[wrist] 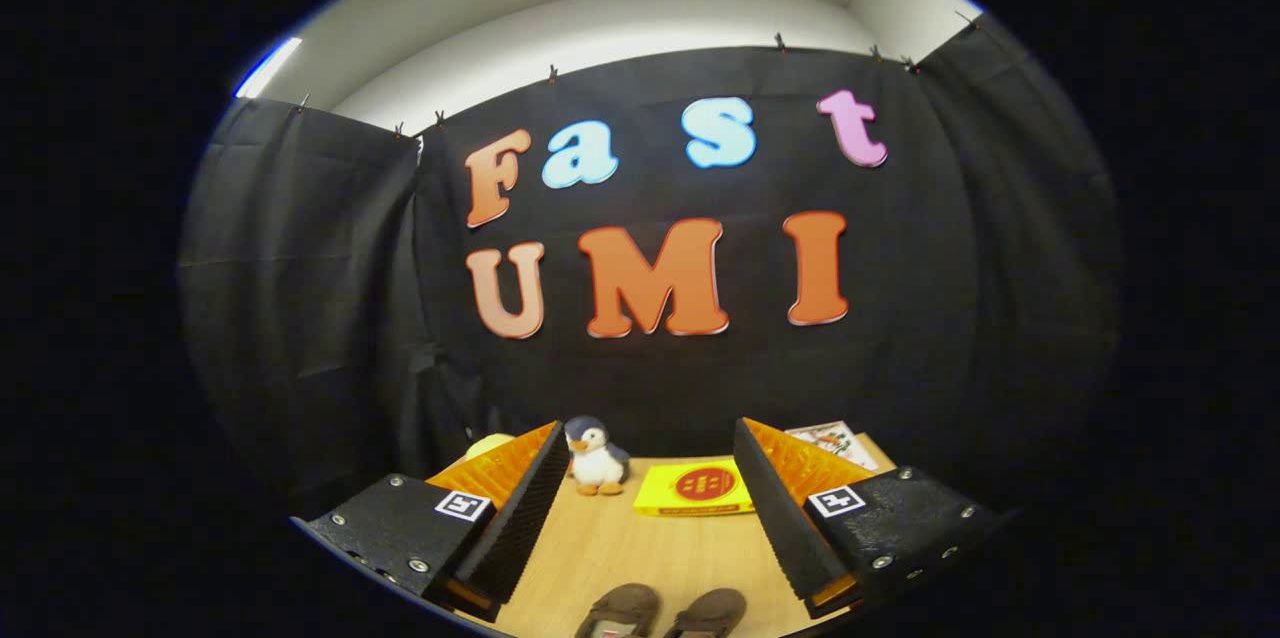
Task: Open the storage box then place both shoes into the box .Put the left shoe in first, then the right shoe, with the right side of both shoes facing outward in a uniform manner.
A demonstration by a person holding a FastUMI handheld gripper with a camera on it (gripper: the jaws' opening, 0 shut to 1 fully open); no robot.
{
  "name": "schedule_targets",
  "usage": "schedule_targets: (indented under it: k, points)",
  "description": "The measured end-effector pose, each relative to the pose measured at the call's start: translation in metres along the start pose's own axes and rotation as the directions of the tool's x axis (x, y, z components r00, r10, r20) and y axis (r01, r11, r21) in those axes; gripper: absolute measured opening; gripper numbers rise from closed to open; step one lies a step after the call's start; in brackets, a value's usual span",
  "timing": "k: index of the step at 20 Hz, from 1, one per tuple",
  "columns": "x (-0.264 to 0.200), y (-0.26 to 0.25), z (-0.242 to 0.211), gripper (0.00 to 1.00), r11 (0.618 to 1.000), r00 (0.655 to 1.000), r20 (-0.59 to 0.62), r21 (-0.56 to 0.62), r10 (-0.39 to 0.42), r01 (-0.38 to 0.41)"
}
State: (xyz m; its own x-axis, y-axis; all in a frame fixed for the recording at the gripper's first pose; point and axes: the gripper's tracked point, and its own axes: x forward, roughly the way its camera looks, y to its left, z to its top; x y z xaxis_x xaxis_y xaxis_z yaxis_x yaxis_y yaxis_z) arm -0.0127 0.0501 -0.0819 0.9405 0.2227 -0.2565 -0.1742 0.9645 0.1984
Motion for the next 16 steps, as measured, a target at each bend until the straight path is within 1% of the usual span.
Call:
schedule_targets:
  k: [1, 3, 6, 8, 10, 13, 16]
  points:
    - [0.004, 0.011, -0.013, 0.99, 0.999, 0.998, -0.04, 0.025, 0.047, -0.046]
    - [0.008, 0.033, -0.043, 0.99, 0.989, 0.983, -0.125, 0.075, 0.135, -0.126]
    - [0.01, 0.059, -0.08, 0.99, 0.969, 0.948, -0.225, 0.146, 0.227, -0.198]
    - [0.015, 0.079, -0.103, 0.98, 0.95, 0.913, -0.286, 0.205, 0.289, -0.237]
    - [0.013, 0.1, -0.131, 0.98, 0.926, 0.865, -0.361, 0.278, 0.349, -0.257]
    - [0.009, 0.137, -0.168, 0.98, 0.873, 0.77, -0.446, 0.392, 0.456, -0.29]
    - [0.004, 0.169, -0.206, 0.97, 0.831, 0.67, -0.518, 0.471, 0.532, -0.295]
